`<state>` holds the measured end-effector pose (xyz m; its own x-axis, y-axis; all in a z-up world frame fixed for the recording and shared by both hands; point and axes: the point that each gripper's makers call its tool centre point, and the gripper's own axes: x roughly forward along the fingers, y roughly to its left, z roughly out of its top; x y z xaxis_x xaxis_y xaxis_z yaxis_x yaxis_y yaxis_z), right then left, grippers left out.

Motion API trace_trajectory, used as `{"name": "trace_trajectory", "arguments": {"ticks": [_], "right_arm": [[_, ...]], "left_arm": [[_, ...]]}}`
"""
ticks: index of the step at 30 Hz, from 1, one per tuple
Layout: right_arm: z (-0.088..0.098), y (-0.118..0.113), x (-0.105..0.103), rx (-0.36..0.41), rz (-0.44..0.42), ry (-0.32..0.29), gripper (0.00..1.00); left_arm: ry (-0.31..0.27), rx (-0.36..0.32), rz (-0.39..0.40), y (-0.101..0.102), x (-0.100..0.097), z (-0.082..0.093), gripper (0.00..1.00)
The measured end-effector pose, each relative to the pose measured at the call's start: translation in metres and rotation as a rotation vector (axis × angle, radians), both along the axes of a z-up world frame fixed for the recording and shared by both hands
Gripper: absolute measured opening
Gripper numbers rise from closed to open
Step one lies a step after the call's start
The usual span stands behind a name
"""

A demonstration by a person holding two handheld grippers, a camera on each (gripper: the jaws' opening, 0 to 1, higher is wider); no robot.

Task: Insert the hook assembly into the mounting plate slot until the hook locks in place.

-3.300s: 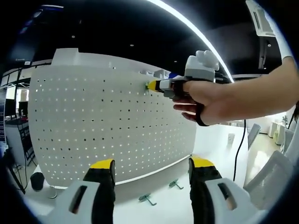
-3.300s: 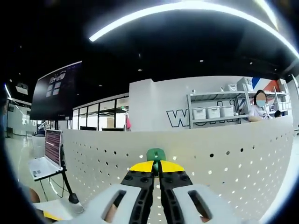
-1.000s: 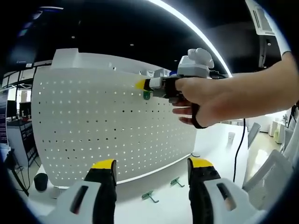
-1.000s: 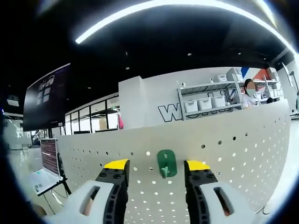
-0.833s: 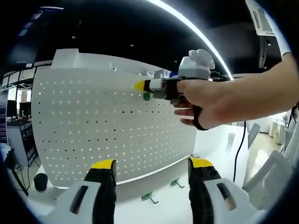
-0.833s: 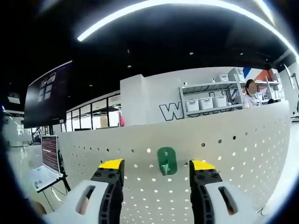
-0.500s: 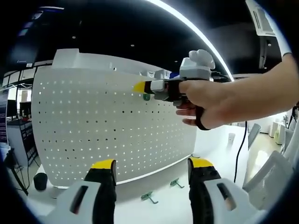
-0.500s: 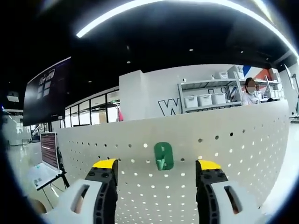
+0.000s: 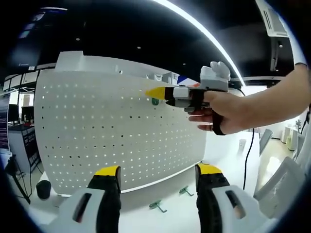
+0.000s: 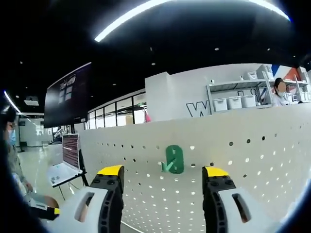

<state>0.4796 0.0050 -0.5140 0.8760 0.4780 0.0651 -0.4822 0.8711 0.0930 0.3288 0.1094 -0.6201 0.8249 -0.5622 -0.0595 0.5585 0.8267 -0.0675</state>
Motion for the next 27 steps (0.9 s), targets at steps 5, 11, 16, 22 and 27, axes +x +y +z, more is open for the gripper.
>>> {"name": "trace_trajectory", "arguments": {"ticks": [5, 11, 16, 22, 27], "right_arm": [[0.004, 0.001, -0.002, -0.014, 0.041, -0.015, 0.63], [-0.001, -0.001, -0.002, -0.009, 0.045, 0.002, 0.6], [-0.009, -0.001, -0.015, -0.037, 0.109, -0.003, 0.6], [-0.022, -0.012, -0.031, -0.027, 0.141, 0.011, 0.6], [-0.031, -0.024, -0.045, -0.042, 0.154, 0.009, 0.61]], "left_arm": [[0.001, 0.008, 0.0, -0.001, 0.0, -0.001, 0.64], [-0.004, 0.001, -0.002, -0.002, 0.0, 0.001, 0.63], [-0.004, 0.0, 0.002, -0.001, 0.0, 0.001, 0.64], [-0.005, -0.007, -0.002, -0.002, -0.001, 0.002, 0.63], [-0.007, -0.012, -0.006, -0.003, -0.001, 0.003, 0.64]]}}
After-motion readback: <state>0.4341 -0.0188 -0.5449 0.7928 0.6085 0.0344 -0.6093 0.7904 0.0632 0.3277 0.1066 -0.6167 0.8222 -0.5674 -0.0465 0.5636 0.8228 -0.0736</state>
